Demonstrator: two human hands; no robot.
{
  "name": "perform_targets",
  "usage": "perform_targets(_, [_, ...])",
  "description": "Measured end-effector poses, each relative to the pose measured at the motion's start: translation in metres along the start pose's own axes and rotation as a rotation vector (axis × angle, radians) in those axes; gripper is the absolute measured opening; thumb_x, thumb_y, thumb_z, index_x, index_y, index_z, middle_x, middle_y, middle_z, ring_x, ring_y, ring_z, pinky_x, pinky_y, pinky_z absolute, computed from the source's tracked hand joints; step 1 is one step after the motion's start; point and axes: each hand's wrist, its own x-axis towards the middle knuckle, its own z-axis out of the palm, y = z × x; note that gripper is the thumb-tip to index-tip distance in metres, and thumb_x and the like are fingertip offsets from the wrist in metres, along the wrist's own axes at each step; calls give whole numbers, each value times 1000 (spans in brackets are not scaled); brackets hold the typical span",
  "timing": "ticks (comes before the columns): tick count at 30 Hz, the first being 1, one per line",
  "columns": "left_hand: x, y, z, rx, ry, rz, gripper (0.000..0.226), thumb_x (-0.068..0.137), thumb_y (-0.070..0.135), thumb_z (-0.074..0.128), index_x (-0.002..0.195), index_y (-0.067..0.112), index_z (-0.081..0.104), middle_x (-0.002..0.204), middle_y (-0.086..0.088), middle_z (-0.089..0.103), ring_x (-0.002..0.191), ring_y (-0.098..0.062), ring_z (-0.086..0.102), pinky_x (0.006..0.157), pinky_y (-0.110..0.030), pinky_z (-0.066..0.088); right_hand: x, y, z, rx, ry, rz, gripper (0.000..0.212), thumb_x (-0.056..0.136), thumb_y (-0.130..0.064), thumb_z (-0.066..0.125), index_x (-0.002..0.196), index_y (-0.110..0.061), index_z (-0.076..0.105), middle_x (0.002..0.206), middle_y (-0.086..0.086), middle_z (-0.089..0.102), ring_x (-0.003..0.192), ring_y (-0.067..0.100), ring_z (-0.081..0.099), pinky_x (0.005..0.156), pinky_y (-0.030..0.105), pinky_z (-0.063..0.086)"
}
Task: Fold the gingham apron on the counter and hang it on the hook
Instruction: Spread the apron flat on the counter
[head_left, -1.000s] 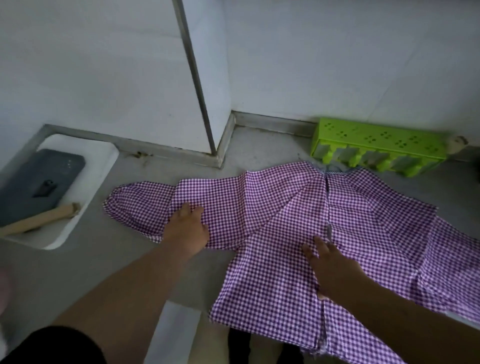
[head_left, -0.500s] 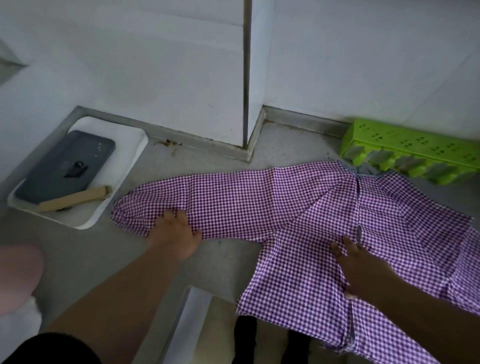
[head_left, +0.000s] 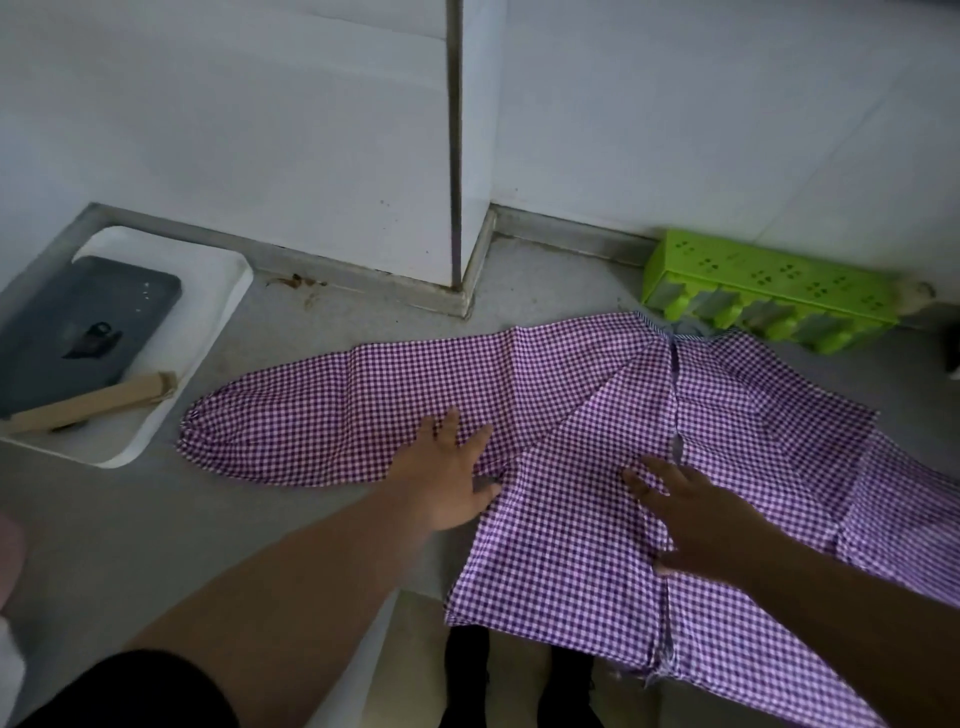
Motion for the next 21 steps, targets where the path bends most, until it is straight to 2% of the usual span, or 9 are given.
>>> perform_targets(2, [6,4,-1,68,-60,-54,99,90,85,30,166,34,-8,175,-13,-17,159,-48,-6,125,-64,20,-5,7,1,14,35,-80,111,76,-76,62,162,-41,1,171,-2,-1,157,36,3,109,49,48])
perform_targets(4, [10,2,-6,107,-67,-101,101,91,82,34,167,27,-4,174,-18,-15,159,-49,-3,125,-63,22,-9,11,4,11,48,-169,104,73,-75,63,161,-40,20,169,3,22,151,33,31,101,45,54])
perform_targets(6, [10,1,-15,140,-12,-117,98,94,76,37,167,21,2,174,-21,-11,159,-48,2,126,-62,21,-12,11,6,-10,61,-195,97,74,-76,55,160,-38,27,166,3,29,146,29,42,101,44,53])
perform_targets(9, [15,15,-20,168,134,75,95,96,73,43,167,27,0,175,-14,-14,161,-41,1,129,-58,15,-12,10,4,6,86,-186,93,80,-73,55,160,-42,20,170,0,17,151,26,30,112,46,44])
perform_targets(11, [16,28,-17,193,72,166,98,94,75,49,165,36,-7,175,-11,-17,161,-41,-1,129,-57,15,-11,9,1,31,149,-116,86,82,-63,65,157,-43,28,168,1,24,149,26,34,110,47,47])
perform_targets(13, [18,43,-13,231,-28,104,108,89,80,52,163,39,-15,174,-16,-18,160,-45,-1,126,-60,20,-12,9,-3,105,218,60,84,78,-53,75,152,-40,37,160,2,38,140,27,46,100,47,52])
perform_targets(16, [21,59,-17,332,-92,-8,125,80,88,57,164,35,-20,171,-28,-16,157,-53,7,124,-59,26,-12,16,1,247,248,331,93,83,-65,66,158,-37,19,162,2,27,143,27,37,103,49,49])
perform_targets(18, [23,68,-24,414,-115,-37,132,75,92,57,163,33,-22,169,-35,-9,155,-53,18,123,-56,31,-12,20,12,297,188,352,93,84,-74,55,159,-39,12,166,-1,19,148,27,29,106,50,47])
perform_targets(21, [30,82,-34,516,-159,-64,139,70,97,55,163,28,-22,168,-38,4,152,-51,27,119,-56,38,-13,22,19,361,154,296,85,89,-71,48,159,-42,10,168,-3,15,151,25,22,110,51,45])
